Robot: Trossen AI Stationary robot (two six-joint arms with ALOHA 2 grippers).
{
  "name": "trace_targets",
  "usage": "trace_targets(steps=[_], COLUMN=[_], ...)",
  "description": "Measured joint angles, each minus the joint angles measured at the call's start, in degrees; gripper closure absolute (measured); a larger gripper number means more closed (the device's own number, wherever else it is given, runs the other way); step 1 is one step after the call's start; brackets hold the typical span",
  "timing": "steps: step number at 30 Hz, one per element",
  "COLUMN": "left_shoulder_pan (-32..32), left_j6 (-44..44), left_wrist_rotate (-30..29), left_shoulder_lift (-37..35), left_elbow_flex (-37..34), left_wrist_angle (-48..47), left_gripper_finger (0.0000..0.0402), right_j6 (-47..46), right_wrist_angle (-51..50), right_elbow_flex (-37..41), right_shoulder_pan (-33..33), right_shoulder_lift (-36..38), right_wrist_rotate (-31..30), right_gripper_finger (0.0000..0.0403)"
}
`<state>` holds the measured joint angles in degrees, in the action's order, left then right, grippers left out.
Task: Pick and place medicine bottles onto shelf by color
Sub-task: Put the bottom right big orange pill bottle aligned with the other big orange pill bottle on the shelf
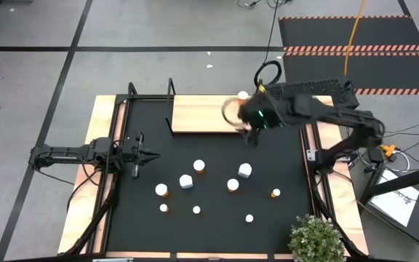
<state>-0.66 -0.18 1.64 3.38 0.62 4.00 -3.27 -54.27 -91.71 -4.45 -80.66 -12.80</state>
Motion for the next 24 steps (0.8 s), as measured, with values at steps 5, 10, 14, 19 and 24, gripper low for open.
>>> trace_targets(steps=[5, 10, 14, 19, 24], left_shoulder_pan=[-1.61, -2.88, -3.87, -5.5, -7.32], left_j6=[-0.13, -0.11, -0.13, 0.07, 0.5], left_wrist_rotate=[0.01, -0.16, -0.63, -3.42, -3.73], left_shoulder_lift=[0.0, 1.23, 6.48, 17.57, 31.35], left_elbow_flex=[0.0, 2.35, 6.34, 12.91, 21.11], left_wrist_angle=[3.9, 4.68, 3.63, 1.46, -0.88], left_gripper_finger=[0.0366, 0.0366, 0.0366, 0.0366, 0.0366], right_j6=[-4.67, -5.7, -5.83, -8.5, -12.17], right_wrist_angle=[9.46, 20.06, 27.34, 30.34, 30.13], right_elbow_flex=[11.61, 22.17, 28.5, 33.64, 37.25], right_shoulder_pan=[8.91, 13.08, 13.91, 14.39, 14.39], right_shoulder_lift=[7.39, 11.1, 11.96, 11.93, 11.89], right_wrist_rotate=[-6.25, -9.94, -9.83, -9.7, -9.67], right_gripper_finger=[0.0126, 0.0126, 0.0126, 0.0126, 0.0126])
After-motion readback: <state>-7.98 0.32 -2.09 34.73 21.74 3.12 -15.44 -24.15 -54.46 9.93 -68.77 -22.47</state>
